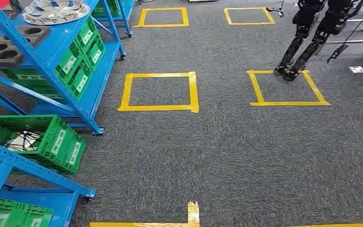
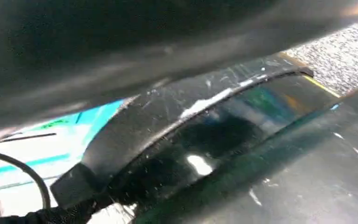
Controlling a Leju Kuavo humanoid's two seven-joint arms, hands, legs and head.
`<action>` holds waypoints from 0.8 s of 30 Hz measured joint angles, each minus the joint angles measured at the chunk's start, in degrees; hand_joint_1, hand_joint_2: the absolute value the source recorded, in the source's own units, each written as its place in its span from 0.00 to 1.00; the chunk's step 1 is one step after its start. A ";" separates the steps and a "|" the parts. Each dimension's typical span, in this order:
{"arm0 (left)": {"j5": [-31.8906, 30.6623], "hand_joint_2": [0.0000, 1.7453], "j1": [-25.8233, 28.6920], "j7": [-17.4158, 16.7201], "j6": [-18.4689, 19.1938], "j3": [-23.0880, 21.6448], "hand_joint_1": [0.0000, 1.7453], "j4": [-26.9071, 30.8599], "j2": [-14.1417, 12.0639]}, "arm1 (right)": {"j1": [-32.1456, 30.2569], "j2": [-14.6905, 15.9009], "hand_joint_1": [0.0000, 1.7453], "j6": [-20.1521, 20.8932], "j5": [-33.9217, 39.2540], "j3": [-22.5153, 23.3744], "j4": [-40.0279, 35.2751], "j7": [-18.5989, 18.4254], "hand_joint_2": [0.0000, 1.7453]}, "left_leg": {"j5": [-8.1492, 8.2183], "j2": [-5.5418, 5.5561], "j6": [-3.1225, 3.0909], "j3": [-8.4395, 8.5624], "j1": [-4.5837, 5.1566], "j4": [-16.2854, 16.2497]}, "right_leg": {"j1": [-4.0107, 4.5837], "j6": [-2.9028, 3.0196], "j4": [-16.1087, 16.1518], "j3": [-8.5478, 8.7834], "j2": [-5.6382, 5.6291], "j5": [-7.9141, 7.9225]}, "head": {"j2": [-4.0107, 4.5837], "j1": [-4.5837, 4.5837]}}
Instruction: Take the parts from the cabinet and place them on the table.
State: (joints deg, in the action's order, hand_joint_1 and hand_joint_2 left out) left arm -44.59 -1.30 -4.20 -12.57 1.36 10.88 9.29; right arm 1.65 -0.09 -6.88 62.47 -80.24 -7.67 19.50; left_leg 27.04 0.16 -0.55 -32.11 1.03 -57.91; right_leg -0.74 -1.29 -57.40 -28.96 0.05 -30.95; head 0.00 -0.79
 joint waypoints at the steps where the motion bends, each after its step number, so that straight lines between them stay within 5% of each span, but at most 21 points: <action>1: 0.00 0.00 -0.01 0.00 0.02 0.02 0.00 0.00 -0.09 | 0.04 0.00 0.00 0.04 0.00 0.00 0.00 0.00 0.00 | 0.69 0.09 0.23 -0.27 -0.12 -0.55 | -0.38 0.62 0.29 -0.45 0.24 0.49 | 0.00 -0.02; 2: 0.00 0.00 -0.01 0.00 0.04 0.02 0.00 0.00 -0.11 | 0.09 0.07 0.00 0.00 0.00 0.00 0.02 0.00 0.00 | 2.39 0.02 0.68 -0.86 -0.16 -2.02 | -0.36 0.91 0.31 -0.26 0.22 0.68 | 0.00 0.24; 5: 0.00 0.00 0.00 0.00 0.15 0.02 0.00 0.00 -0.15 | 0.11 0.07 0.00 0.07 0.02 0.00 0.02 0.00 0.00 | 9.85 0.02 1.60 -5.64 -0.66 -15.08 | -0.23 1.22 0.22 -1.12 0.43 1.22 | 0.00 0.61; 6: 0.00 0.00 0.01 0.00 0.17 0.02 0.00 0.00 -0.15 | 0.05 0.07 0.00 0.07 0.02 0.00 0.02 0.00 0.00 | 10.57 0.02 1.67 -6.33 -0.76 -17.63 | -0.23 1.21 0.19 -1.34 0.54 1.37 | 0.00 0.61; 8: 0.02 0.00 0.06 0.00 0.20 0.02 0.00 0.00 -0.17 | 0.04 0.07 0.00 0.15 0.00 0.00 0.02 0.00 0.00 | 7.88 0.02 1.60 -3.88 -0.89 -14.24 | -0.22 1.13 0.19 -1.56 0.56 1.57 | 0.00 0.61; 10: 0.00 0.00 0.01 0.00 0.20 0.02 0.00 0.00 -0.22 | 0.15 0.07 0.00 0.20 0.00 0.00 0.02 0.02 0.00 | 3.11 0.01 1.22 1.63 -0.88 -4.15 | -0.23 0.97 0.20 -1.48 0.51 1.66 | 0.00 0.61; 11: 0.02 0.00 -0.01 -0.02 0.15 0.02 0.00 0.00 -0.22 | 0.20 0.07 0.00 0.22 -0.07 -0.02 0.02 0.02 0.00 | 2.53 0.02 0.91 3.64 -0.85 -0.02 | -0.23 0.81 0.22 -1.56 0.52 1.76 | 0.00 0.66; 15: 0.09 0.00 0.02 -0.28 -0.02 0.07 0.00 0.00 -0.26 | 0.26 0.07 0.00 0.24 -0.13 -0.02 0.02 0.02 0.00 | 2.75 0.02 -0.01 3.44 -0.30 1.22 | -0.13 -0.60 0.20 -2.29 0.66 2.50 | 0.00 0.59; 16: 0.09 0.00 0.10 -0.31 -0.04 0.07 0.00 0.00 -0.26 | 0.28 0.07 0.00 0.24 -0.15 -0.02 0.02 0.02 0.00 | 2.08 -0.02 -0.67 3.67 -0.62 2.20 | -0.09 -0.95 0.10 -2.34 0.62 2.30 | 0.00 0.63; 18: 0.09 0.00 -0.09 -0.33 -0.13 0.07 0.00 0.00 -0.24 | 0.30 0.07 0.00 0.24 -0.15 -0.02 0.02 0.04 0.00 | 1.55 -0.22 -1.40 3.43 -0.65 2.45 | -0.18 -1.01 -4.38 -4.72 0.20 -1.28 | 0.00 0.28; 20: 0.09 0.00 -0.09 -0.33 -0.11 0.07 0.00 0.00 -0.20 | 0.24 0.07 0.00 0.24 -0.15 -0.02 0.02 0.04 0.00 | 1.40 -0.29 -1.63 3.05 -0.43 2.43 | -0.17 -1.29 -14.19 -8.96 0.09 -5.79 | 0.00 0.00; 21: 0.09 0.00 -0.04 -0.33 -0.11 0.07 0.00 0.00 -0.20 | 0.14 0.07 0.00 0.24 -0.15 -0.02 0.02 0.02 0.00 | 1.33 -0.30 -1.67 2.89 -0.33 2.37 | -0.15 -1.38 -17.49 -10.42 0.08 -6.72 | 0.00 -0.07; 22: 0.09 0.00 0.01 -0.33 -0.11 0.07 0.00 -0.02 -0.20 | 0.09 0.07 0.00 0.26 -0.15 -0.02 0.02 0.02 0.00 | 1.29 -0.30 -1.65 2.85 -0.30 2.33 | -0.17 -1.36 -18.00 -10.60 0.09 -6.27 | 0.00 -0.04; 24: 0.09 0.00 0.01 -0.33 -0.11 0.07 0.00 0.00 -0.20 | 0.04 0.07 0.00 0.31 -0.24 -0.02 0.02 0.02 0.00 | 1.28 -0.27 -1.59 2.87 -0.30 2.13 | -0.18 -1.31 -11.05 -6.75 0.10 -1.89 | 0.00 -0.09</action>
State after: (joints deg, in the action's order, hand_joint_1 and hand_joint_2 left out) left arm -44.50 -1.29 -4.52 -12.68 1.42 10.88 9.09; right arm 1.69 -0.02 -6.58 62.23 -80.26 -7.65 19.52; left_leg 28.32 -0.11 -2.14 -29.25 0.72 -55.78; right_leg -0.92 -2.59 -68.45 -35.70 0.15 -32.85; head 0.00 -0.87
